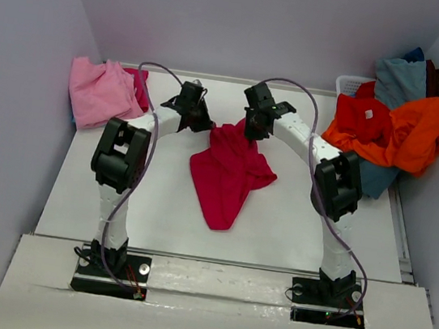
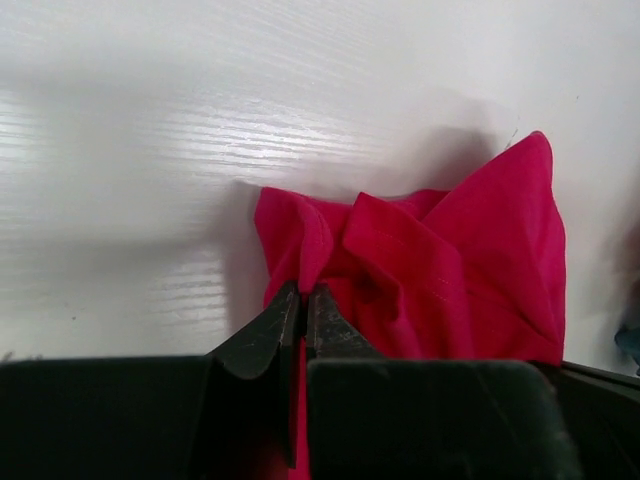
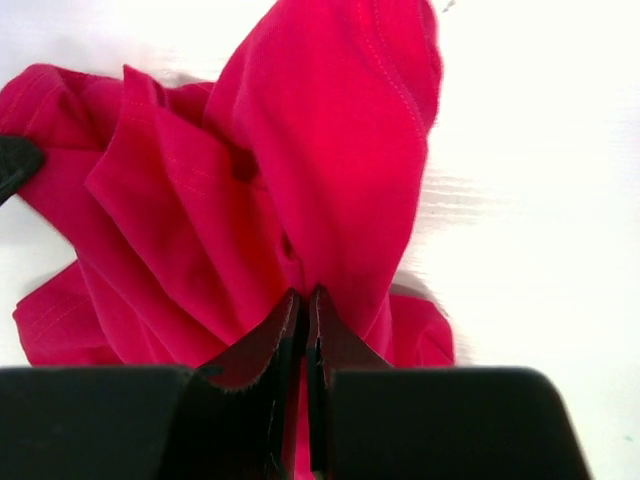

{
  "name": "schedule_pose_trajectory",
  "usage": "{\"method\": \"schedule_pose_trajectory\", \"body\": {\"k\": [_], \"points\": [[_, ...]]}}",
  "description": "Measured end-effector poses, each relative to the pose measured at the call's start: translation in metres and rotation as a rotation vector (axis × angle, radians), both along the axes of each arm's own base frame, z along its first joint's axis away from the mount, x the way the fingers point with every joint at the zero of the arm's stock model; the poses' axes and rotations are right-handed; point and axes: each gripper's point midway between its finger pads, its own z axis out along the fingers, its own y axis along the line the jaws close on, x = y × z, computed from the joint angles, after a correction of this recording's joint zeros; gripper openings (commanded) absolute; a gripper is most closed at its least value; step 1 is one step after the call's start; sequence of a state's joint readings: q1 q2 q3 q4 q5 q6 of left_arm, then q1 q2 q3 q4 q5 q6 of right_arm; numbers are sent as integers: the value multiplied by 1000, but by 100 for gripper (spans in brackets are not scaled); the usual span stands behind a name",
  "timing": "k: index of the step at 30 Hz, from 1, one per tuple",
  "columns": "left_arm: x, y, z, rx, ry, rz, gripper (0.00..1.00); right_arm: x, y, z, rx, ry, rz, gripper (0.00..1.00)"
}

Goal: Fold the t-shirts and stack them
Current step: Flatten the tshirt out

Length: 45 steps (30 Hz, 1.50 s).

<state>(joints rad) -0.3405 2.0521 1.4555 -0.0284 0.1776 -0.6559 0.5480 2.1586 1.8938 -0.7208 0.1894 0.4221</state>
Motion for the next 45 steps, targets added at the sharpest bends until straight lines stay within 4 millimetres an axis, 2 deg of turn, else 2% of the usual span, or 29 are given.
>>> {"method": "schedule_pose_trajectory", "body": {"k": [2, 5, 10, 14, 17, 19, 23, 33, 39, 45], "points": [[-4, 4, 6, 21, 0, 2, 6, 1, -4, 7, -17, -12, -6, 7], [-8, 10, 27, 40, -25, 5, 6, -1, -12, 24, -38, -39, -17, 7], [-14, 19, 93, 44, -137, 8, 6, -5, -26, 70, -51, -120, -37, 7], [-19, 29, 154, 40, -250, 15, 6, -7, -38, 108, -55, -197, -62, 7], [-23, 43, 187, 51, -311, 33, 6, -11, -47, 128, -66, -235, -78, 7], [-24, 52, 200, 62, -334, 46, 6, -14, -53, 139, -73, -257, -87, 7], [-27, 73, 217, 94, -359, 72, 6, -17, -61, 153, -88, -288, -105, 7], [-37, 116, 237, 148, -377, 130, 6, -28, -85, 183, -132, -345, -148, 7], [-46, 123, 254, 149, -405, 131, 6, -39, -98, 204, -127, -386, -174, 7], [-60, 121, 291, 119, -479, 119, 6, -60, -109, 233, -81, -447, -183, 7]]}}
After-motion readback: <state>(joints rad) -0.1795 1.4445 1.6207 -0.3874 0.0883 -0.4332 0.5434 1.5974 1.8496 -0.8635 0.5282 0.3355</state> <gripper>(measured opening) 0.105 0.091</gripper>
